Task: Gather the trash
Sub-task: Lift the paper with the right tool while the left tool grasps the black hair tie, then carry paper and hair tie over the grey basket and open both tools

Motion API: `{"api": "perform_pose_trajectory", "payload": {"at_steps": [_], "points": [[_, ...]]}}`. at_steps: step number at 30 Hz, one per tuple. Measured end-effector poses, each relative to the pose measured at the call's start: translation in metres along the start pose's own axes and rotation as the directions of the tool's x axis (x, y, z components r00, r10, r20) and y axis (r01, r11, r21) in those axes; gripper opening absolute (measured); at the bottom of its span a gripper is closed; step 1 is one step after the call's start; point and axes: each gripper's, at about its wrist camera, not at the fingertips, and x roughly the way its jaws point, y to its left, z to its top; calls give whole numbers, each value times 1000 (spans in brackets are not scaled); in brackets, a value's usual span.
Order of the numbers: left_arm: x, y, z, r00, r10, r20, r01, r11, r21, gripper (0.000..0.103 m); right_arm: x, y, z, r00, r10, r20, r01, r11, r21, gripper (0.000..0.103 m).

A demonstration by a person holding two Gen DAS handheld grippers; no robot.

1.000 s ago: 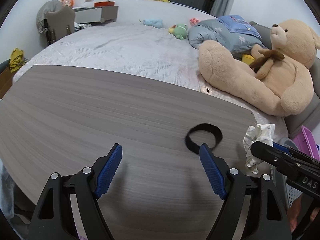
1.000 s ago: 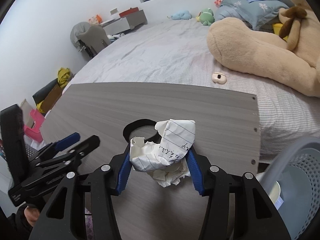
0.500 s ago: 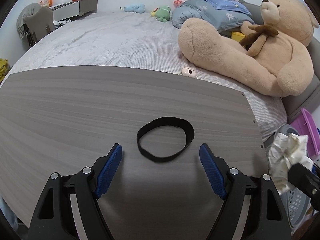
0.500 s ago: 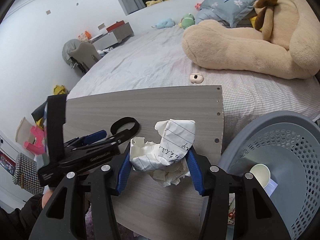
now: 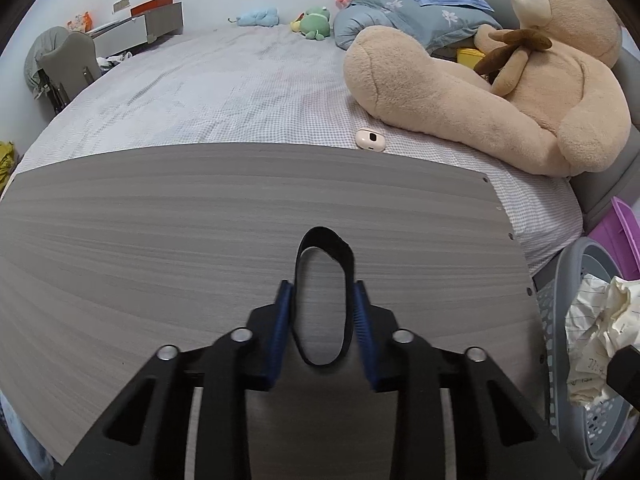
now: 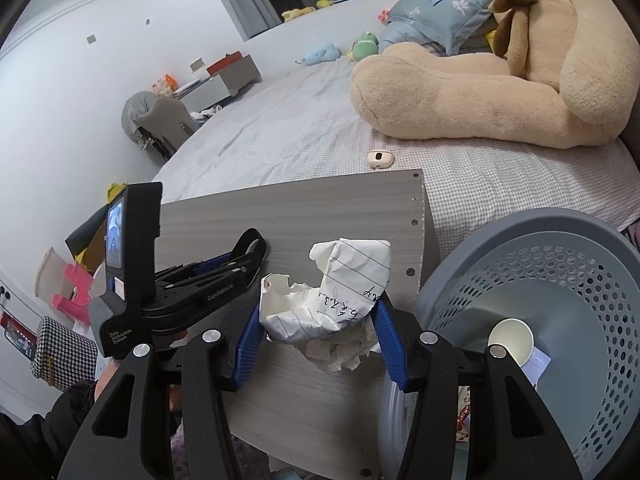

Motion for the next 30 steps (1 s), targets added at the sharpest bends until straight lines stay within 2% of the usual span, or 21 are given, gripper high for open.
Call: {"api": "perform_pose_trajectory", "payload": {"at_steps": [2,8,17,22,30], "points": [[-8,-3,-2,1000,-12,16,12,1000,3,23,-3,-1,-2,1000,-3,4,3,1000,4,50],[-40,-16,-8,996,-53,74,52,998,18,23,-23,-7,-8,999,-17,33,17,1000,14,50],[-97,-64,-11,974,-165,152,152,984,94,22,-70,-40,-23,989,-91,114,85,995,56,50],[-110,-105,-16,960,-237,146,212,963,169,23,-95,-67,-33,978,-145,151,131,986,104,50],[-102,-178,-32,946,-317,64,287,915,283,23,-120,-110,-49,958,-231,172,199,962,186,50]]}}
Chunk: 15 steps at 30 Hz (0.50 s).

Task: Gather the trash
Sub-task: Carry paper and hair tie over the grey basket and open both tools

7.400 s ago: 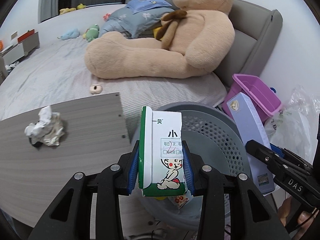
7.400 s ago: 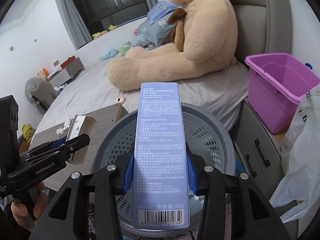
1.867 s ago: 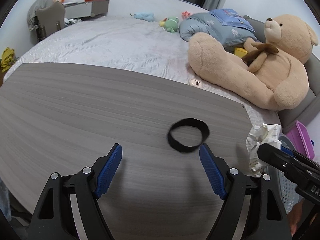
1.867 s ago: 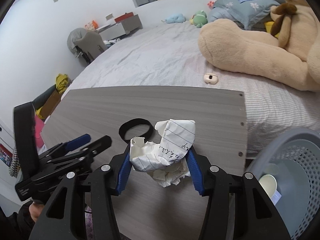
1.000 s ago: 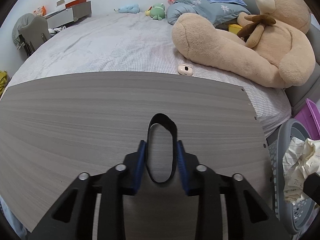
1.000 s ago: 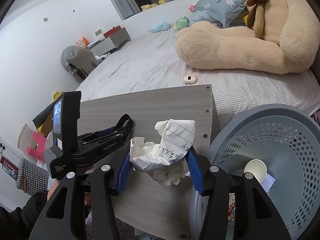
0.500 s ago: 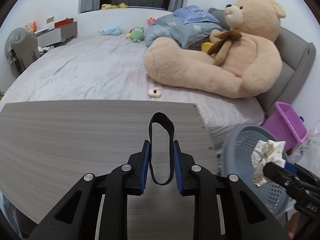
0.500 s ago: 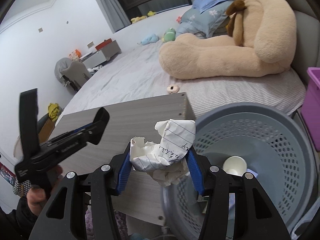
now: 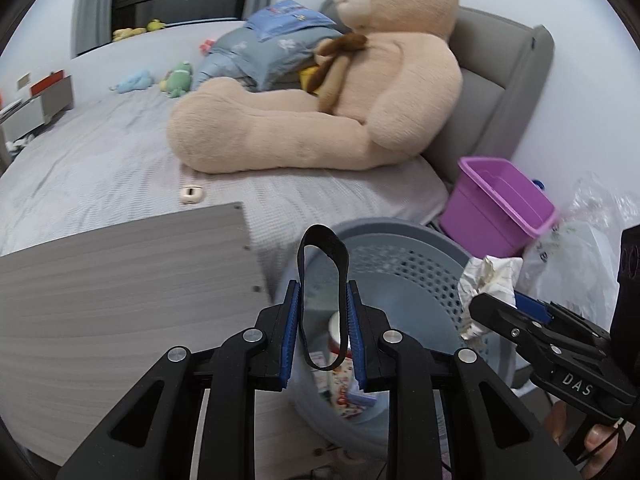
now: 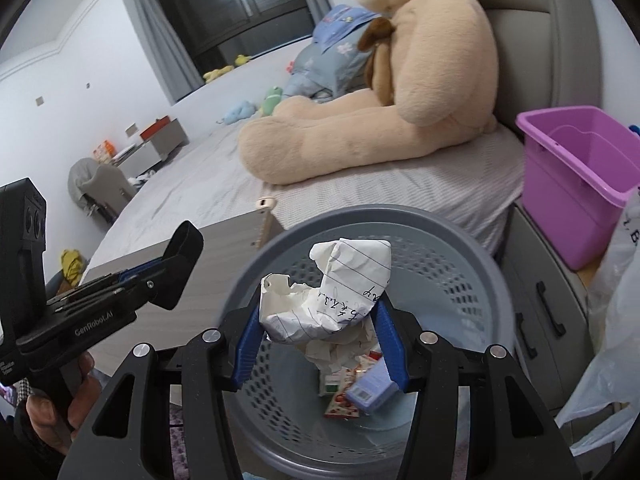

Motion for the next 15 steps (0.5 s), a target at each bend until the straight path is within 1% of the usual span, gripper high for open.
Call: {"api": "perform_pose_trajectory", "payload": {"at_steps": [5,10,13,15], "points": [[20,-26,-2,999,-12,-40,14,999,42,23,1,-20,-2,999,-34,-6,34,999,24,51],[30,-37,-2,998,3,-56,0,998,61,23,7,-33,-4,999,-39,-24,39,999,35,51],[35,-38,-1,998,11,-60,-8,998,63,23,9,-38,-4,999,-36,-22,37,998,45,54],[37,-39,0,998,17,-61,-13,998,63,28,9,-40,-4,999,-35,-18,35,998,47,58]]}}
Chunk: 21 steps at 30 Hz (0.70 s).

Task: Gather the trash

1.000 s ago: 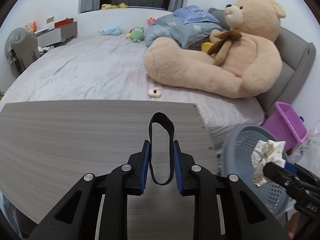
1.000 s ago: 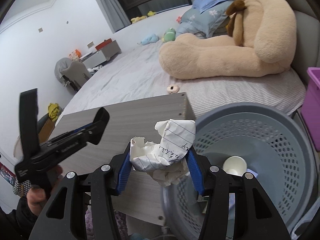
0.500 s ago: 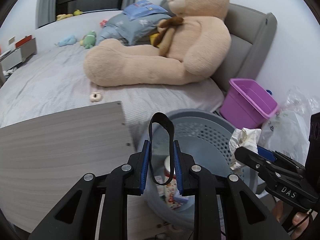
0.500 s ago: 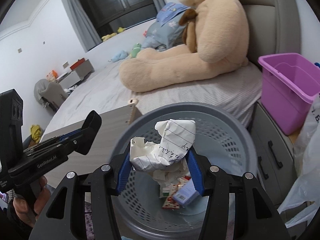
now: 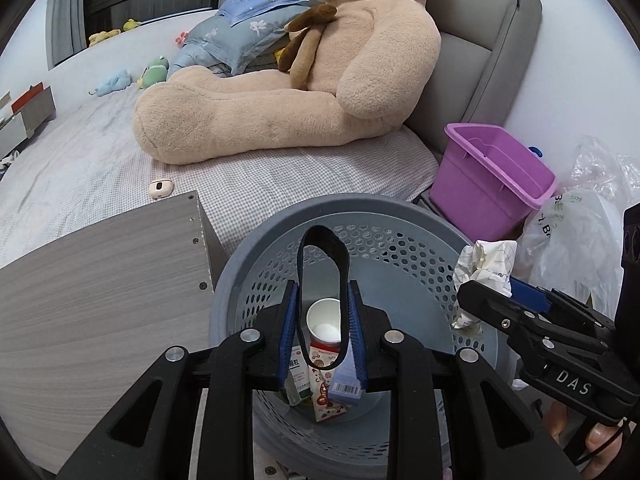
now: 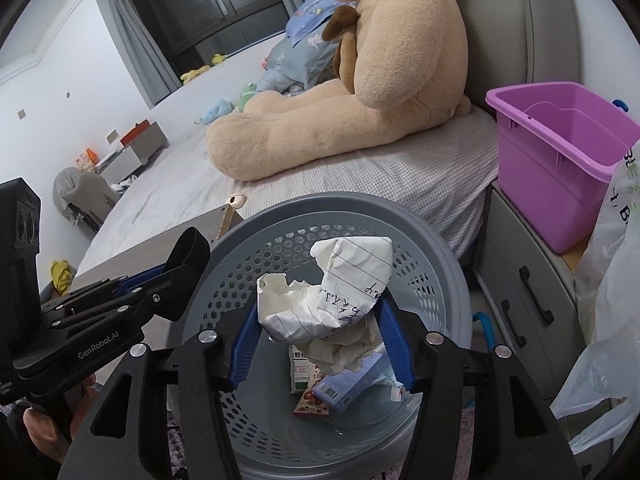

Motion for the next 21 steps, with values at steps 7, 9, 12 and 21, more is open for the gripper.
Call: {"api": "perform_pose_trajectory", "payload": {"at_steps": [7,9,12,21], "points": [[-2,0,0,1000,23,14,-23,1000,-8,62,-8,-6,1,999,-8,31,8,1000,18,77],[-4,1,0,999,32,17,-32,999,-8,66,-10,-8,1,999,-9,32,8,1000,21,79],[-5,2,-1,999,36,20,-36,999,-13,67,-12,-8,-1,999,-8,34,7,1000,22,82],[-12,3,-3,998,55,33,-54,998,-23,70,-14,-6,-3,999,1,32,-1,1000,18,82]]}}
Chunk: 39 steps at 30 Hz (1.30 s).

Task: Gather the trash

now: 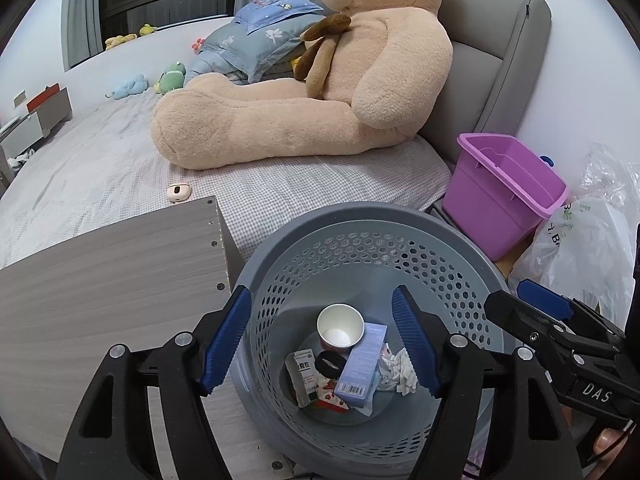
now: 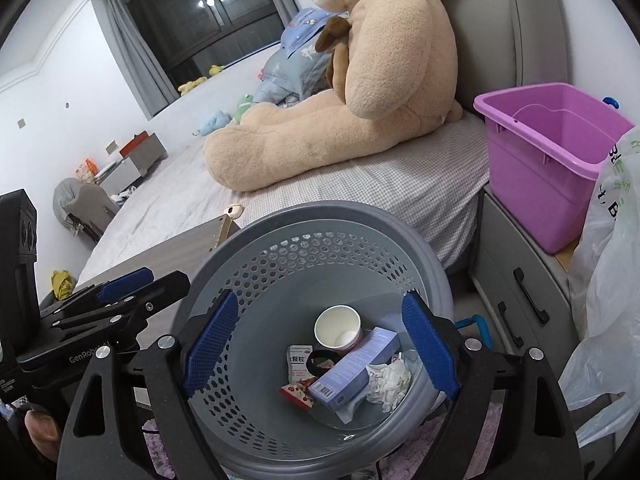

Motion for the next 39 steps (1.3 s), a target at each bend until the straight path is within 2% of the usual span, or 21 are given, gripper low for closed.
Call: {"api": "perform_pose_trajectory", "payload": {"at_steps": [23,39], "points": [[-17,-1,-4,998,43,34,-43,999,-2,84,-10,5,-8,1000,-5,21,6,1000,-17,90],[-19,1,-6,999,44,18,-44,999,-14,84,-14,6,-6,1000,-2,27,3,1000,-22,92]]}}
